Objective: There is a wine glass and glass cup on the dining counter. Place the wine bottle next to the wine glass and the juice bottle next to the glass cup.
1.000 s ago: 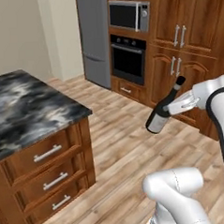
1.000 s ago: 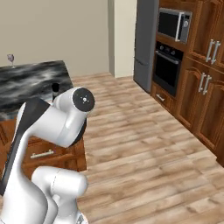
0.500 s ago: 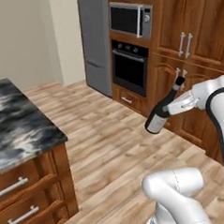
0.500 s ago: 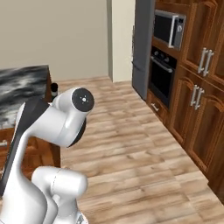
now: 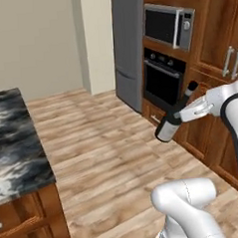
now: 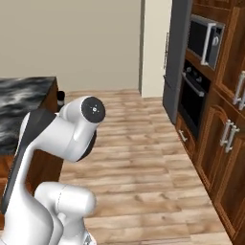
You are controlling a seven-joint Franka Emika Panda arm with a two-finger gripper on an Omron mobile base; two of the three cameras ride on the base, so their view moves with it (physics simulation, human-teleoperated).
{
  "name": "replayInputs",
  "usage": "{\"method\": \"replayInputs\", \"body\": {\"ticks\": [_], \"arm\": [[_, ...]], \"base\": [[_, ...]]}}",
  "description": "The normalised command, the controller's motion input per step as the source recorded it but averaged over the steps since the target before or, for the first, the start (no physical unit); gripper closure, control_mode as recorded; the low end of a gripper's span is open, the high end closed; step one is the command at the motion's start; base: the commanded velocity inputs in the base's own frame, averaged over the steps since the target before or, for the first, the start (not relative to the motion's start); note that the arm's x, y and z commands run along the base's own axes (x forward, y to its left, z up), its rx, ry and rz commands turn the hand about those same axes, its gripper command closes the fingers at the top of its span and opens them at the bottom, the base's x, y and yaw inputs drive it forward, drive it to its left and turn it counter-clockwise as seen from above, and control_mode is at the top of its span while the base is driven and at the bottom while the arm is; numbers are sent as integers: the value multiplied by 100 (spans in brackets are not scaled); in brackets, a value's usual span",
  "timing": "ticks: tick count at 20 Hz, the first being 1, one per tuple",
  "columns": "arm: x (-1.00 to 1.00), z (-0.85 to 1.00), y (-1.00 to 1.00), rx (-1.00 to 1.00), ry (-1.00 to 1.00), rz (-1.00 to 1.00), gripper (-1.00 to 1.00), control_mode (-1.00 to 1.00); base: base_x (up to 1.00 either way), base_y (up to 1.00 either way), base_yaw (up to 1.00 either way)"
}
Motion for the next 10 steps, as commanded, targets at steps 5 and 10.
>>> {"method": "replayInputs", "body": {"ticks": [5, 10], "arm": [[0, 0, 0, 0, 0, 0, 100, 100], [0, 0, 0, 0, 0, 0, 100, 100]], "base": [[100, -41, 34], [100, -36, 27]]}}
